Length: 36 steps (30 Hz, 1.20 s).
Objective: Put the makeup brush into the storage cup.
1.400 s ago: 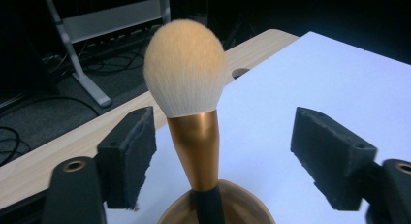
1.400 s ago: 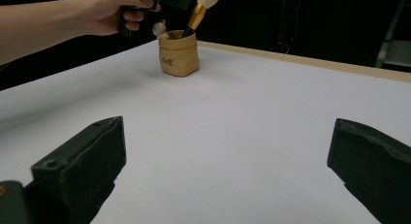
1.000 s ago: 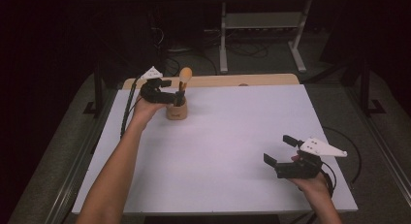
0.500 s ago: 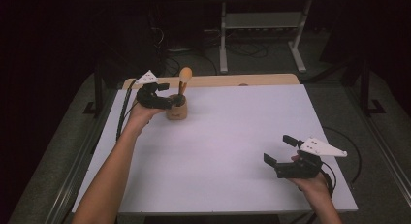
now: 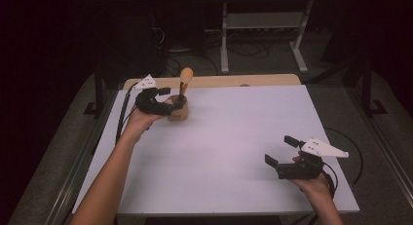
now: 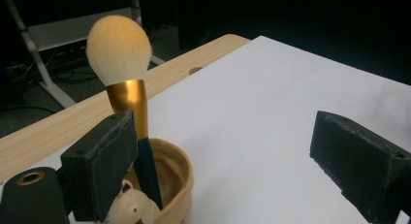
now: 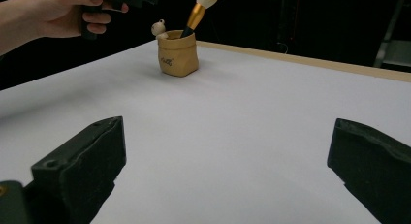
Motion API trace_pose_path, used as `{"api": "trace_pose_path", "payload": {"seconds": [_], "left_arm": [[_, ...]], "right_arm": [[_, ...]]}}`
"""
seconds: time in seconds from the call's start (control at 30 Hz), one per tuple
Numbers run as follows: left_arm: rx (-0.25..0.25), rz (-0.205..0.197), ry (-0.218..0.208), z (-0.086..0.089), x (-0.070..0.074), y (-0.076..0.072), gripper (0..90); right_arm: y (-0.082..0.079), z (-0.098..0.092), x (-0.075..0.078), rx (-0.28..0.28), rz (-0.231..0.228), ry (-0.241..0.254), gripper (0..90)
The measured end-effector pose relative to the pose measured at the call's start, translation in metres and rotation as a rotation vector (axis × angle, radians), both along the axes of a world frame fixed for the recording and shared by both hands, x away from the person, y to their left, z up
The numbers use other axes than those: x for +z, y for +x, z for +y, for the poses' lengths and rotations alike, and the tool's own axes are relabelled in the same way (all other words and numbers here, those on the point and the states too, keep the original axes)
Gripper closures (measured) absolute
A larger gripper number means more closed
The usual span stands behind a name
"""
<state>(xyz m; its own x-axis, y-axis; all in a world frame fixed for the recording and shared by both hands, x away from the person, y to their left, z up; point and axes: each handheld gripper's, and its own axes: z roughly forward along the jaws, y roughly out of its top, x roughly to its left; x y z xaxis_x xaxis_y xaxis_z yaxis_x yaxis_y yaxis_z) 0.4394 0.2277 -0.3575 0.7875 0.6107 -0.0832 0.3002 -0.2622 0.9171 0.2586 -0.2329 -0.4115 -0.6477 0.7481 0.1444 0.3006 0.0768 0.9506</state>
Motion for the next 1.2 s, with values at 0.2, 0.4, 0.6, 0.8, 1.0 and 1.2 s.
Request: {"api": "trace_pose_path", "payload": {"seconds": [0.2,0.4,0.6,0.8,1.0,1.2], "left_arm": [[-0.003,-0.001,-0.007,0.002,-0.003,-0.012,9.6],[-0.003,0.004,-0.009,0.005,-0.007,-0.024,9.8],[-0.004,0.002,-0.021,0.008,-0.011,-0.033,9.8],[-0.004,-0.004,-0.034,0.009,-0.014,-0.043,9.8],[-0.005,0.0,-0.03,0.01,-0.018,-0.051,9.8],[-0.011,-0.005,-0.038,0.013,-0.02,-0.062,9.8]], "right_arm": [[0.0,0.0,0.0,0.0,-0.001,-0.001,0.0],[0.0,0.0,0.0,0.0,-0.002,-0.001,0.0],[0.0,0.001,0.0,0.0,-0.001,-0.001,0.0],[0.0,0.0,0.0,0.0,-0.003,-0.001,0.0],[0.0,0.0,0.0,-0.001,-0.002,-0.001,0.0],[0.0,0.0,0.0,-0.003,-0.004,-0.001,0.0]]}}
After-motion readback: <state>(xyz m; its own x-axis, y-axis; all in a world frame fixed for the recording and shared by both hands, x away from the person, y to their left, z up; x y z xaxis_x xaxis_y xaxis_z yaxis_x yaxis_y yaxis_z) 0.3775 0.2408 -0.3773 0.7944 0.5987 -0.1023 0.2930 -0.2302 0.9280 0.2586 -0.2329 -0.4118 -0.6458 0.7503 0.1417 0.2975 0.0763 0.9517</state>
